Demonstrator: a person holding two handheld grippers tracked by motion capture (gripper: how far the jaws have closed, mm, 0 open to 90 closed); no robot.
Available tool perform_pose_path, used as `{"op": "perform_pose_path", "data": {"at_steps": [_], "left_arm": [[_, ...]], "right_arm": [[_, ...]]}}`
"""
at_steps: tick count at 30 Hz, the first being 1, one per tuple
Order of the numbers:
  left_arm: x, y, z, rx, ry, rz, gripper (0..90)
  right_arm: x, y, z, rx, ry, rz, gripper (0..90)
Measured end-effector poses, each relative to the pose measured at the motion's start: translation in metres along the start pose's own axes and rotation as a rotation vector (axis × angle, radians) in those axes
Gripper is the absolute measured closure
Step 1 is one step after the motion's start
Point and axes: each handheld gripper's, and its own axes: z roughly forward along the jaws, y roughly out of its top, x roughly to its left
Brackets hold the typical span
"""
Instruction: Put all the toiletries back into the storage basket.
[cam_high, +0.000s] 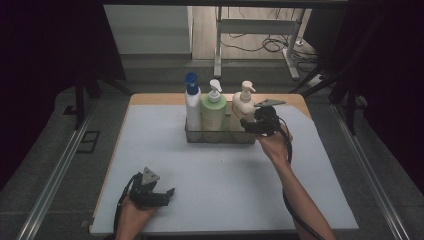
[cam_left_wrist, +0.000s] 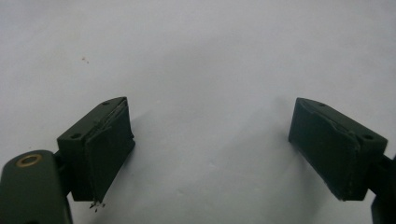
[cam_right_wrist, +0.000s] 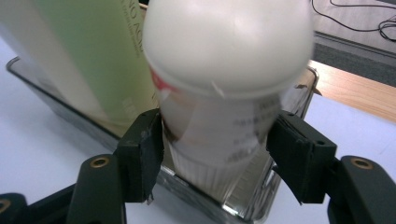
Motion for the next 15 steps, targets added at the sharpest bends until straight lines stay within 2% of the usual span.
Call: {"op": "perform_pose_path", "data": {"at_steps": [6, 15], "left_arm": [[0.0, 0.0, 0.0, 0.0, 0.0, 0.0, 13.2], [0.0, 0.0, 0.0, 0.0, 0.001, 0.0, 13.2]], "right_arm": [[-0.004, -0.01, -0.015, -0.012, 0.024, 0.007, 48.2], [-0.013, -0.021, -0.024, 0.009, 0.016, 0.009, 62.1]]}}
